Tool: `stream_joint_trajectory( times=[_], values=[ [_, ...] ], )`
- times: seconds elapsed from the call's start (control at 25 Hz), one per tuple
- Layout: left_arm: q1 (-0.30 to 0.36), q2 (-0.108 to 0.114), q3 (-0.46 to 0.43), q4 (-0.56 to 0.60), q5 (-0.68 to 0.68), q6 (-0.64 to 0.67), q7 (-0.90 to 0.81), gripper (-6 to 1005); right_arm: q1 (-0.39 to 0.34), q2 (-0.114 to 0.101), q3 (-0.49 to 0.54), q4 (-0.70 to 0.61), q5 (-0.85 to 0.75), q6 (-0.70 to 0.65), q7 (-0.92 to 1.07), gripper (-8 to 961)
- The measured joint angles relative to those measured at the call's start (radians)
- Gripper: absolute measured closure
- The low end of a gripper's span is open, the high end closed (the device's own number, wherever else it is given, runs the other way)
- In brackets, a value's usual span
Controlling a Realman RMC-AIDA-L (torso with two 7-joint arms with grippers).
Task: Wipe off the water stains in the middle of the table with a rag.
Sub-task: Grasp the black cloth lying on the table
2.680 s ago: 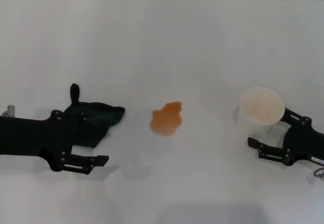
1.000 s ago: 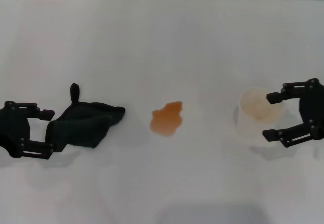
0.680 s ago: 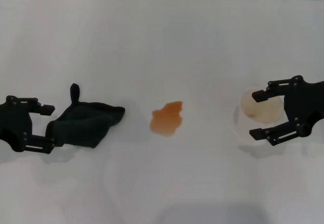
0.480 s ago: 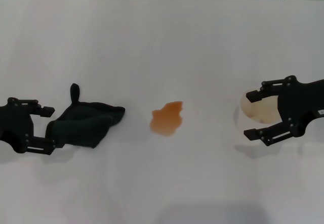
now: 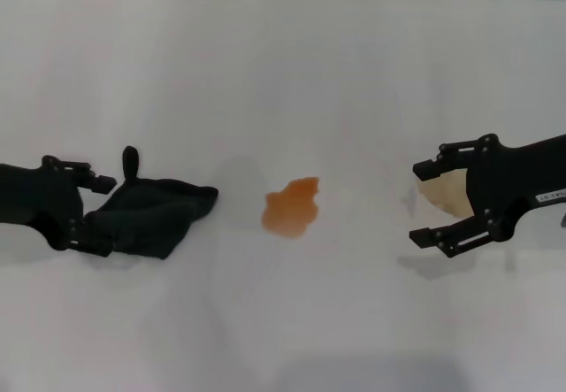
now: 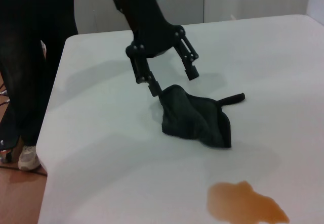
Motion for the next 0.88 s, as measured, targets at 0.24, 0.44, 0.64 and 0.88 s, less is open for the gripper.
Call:
stream_joint_trajectory(
  times=[0.24, 0.44, 0.64, 0.88],
  values=[
    [-0.038, -0.002, 0.008, -0.067, 0.057, -0.065, 0.000, 156, 0.000, 0.001, -0.013, 0.001, 0.012, 0.012, 0.001, 81],
    [-0.069, -0.007, 0.014, -0.118, 0.064, -0.100, 0.001, 156, 0.000, 0.002, -0.018, 0.004, 0.019, 0.018, 0.001, 81],
    [-0.094, -0.009, 0.046, -0.164, 0.065, -0.115, 0.002, 177, 0.002, 0.002, -0.022, 0.005, 0.019, 0.025, -0.002, 81],
    [-0.088, -0.017, 0.086, -0.166, 0.065, -0.151, -0.010, 355, 0.004, 0.001, -0.022, 0.005, 0.020, 0.030, -0.003, 82]
  ],
)
